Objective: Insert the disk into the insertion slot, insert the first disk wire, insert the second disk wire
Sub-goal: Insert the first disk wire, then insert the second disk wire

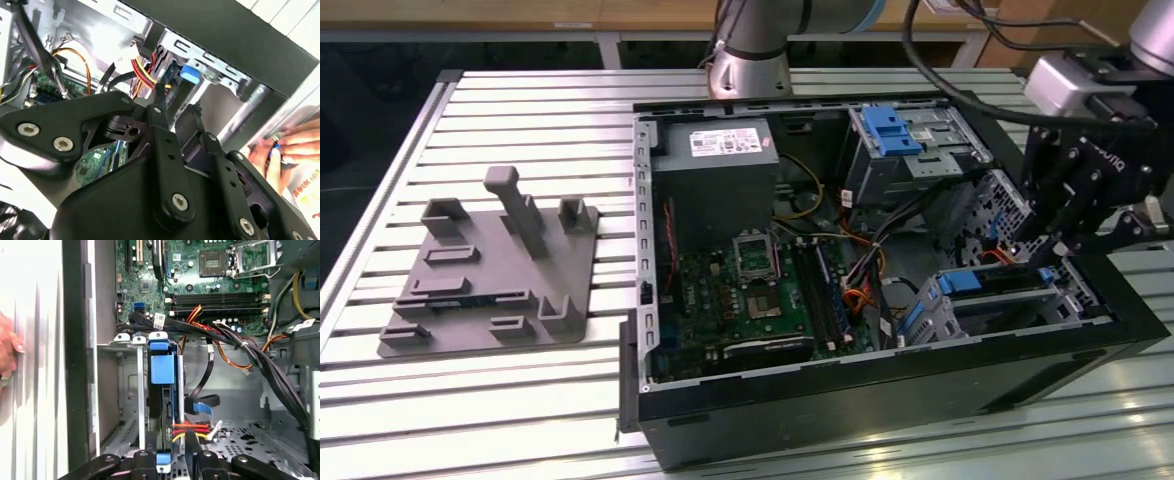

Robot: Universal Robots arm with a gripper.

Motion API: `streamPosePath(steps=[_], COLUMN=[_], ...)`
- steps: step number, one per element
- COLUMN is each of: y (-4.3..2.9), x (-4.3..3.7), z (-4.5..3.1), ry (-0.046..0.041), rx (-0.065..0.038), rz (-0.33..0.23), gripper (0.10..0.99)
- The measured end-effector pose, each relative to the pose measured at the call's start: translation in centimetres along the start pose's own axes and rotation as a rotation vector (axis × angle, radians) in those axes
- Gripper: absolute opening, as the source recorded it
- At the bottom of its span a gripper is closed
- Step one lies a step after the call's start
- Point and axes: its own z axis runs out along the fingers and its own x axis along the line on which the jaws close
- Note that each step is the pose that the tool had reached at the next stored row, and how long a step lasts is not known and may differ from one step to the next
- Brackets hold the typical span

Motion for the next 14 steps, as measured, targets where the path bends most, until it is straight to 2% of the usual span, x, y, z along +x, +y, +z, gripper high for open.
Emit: streamPosePath(steps=[3, 14], y=[0.00, 0.01], x=[0.03, 0.04], z=[-1.20, -1.27], ry=[0.0001, -0.0001], rx=[0.001, 0.001], rz=[0.000, 0.000], gripper=[0.357, 0.357])
